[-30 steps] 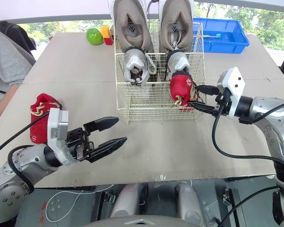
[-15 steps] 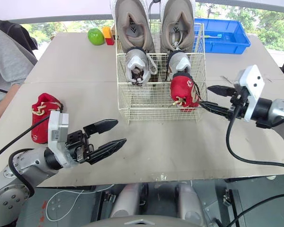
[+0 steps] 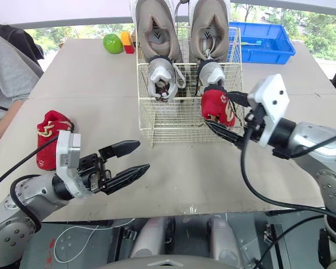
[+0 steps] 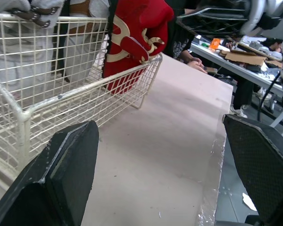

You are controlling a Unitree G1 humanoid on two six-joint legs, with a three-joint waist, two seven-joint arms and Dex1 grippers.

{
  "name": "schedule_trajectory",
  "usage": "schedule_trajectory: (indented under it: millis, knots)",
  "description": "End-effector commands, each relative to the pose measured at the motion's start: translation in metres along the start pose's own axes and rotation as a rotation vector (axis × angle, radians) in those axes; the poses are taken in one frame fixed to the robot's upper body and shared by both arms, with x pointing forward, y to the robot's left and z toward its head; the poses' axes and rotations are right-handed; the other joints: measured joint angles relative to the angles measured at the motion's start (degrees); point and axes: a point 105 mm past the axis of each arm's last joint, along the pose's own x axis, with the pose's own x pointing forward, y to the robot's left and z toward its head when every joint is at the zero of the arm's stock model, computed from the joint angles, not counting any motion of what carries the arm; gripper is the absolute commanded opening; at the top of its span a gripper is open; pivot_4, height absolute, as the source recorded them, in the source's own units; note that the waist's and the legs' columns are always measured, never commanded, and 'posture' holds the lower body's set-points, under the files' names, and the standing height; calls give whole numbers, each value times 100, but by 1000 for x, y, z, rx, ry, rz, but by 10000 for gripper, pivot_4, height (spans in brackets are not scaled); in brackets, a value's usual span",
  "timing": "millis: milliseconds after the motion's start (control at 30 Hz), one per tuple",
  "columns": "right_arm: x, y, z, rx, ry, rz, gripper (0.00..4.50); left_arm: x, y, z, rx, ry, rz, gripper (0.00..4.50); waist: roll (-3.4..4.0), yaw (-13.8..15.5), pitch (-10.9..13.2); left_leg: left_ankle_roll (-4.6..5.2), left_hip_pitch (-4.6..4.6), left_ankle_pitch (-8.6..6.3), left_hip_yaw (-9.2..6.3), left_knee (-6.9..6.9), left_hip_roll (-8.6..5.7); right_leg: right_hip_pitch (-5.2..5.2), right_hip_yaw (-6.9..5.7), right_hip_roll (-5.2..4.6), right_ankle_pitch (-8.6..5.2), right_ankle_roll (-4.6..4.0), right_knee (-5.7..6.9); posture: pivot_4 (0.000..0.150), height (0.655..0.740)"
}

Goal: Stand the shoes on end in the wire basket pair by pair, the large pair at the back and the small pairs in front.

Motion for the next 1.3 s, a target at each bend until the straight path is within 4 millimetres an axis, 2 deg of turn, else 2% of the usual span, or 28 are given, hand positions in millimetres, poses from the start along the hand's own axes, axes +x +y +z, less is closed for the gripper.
schedule_trajectory:
  millis: [33, 133, 333, 367, 400, 600, 800, 1067, 1267, 1300]
  knots:
    - [4, -10, 1, -13, 14, -77, 41847, 3, -5, 5, 23, -23, -20, 45000, -1, -3, -1, 0, 0, 0, 0, 0, 0, 0, 0, 0, 0, 0, 0, 1500, 7400]
    - [8, -15, -1, 2, 22, -102, 33618, 4, -7, 4, 21, -23, -17, 45000, 0, -14, -2, 0, 2, 0, 0, 0, -1, 0, 1, 0, 0, 0, 1, 1500, 7400]
    - [7, -20, 2, 36, 42, -89, 5247, 4, -8, 3, 17, -26, -4, 45000, 1, -73, -8, 0, 7, 0, -1, 0, 1, 1, 1, 3, 1, -1, 4, 1500, 7400]
    - [7, -21, 3, 45, 44, -87, 1985, 4, -8, 3, 17, -26, -3, 45000, 1, -92, -8, 0, 7, 0, -2, 0, 2, 1, 2, 3, 1, -1, 5, 1500, 7400]
    - [7, -21, 4, 53, 43, -85, 686, 4, -8, 3, 17, -27, -2, 45000, 1, -107, -8, 0, 7, 0, -2, 0, 2, 1, 2, 3, 1, -1, 5, 1500, 7400]
    - [5, -18, 27, 147, -6, -20, 686, 4, -8, 2, 11, -29, 2, 45000, 2, -147, -7, 1, 6, 0, -7, -2, 3, 0, 3, 3, 2, -1, 5, 1500, 7400]
    - [5, -17, 39, 284, -34, 10, 686, 5, -9, 1, 7, -28, 0, 45000, 2, -149, -7, 1, 1, -1, -6, -5, 5, -2, 3, 3, 3, 1, 1, 1500, 7400]
    - [5, -24, -13, 320, 188, -139, 686, 5, -9, 1, 9, -21, -3, 45000, 5, -138, -14, 1, -3, -1, -1, -5, 5, -1, 3, 0, 1, 0, -2, 1500, 7400]
    - [4, -24, -28, 336, 229, -164, 686, 6, -8, 2, 12, -19, -6, 45000, -17, -130, -51, 2, 32, -1, -3, -5, 7, 35, -2, 0, -1, -3, -6, 1500, 7400]
    - [3, -20, -28, 332, 227, -135, 3580, 6, -8, 2, 13, -19, -7, 45000, -18, -127, -51, 2, 48, -1, -4, -6, 9, 55, -4, -1, -1, -3, -12, 1500, 7400]
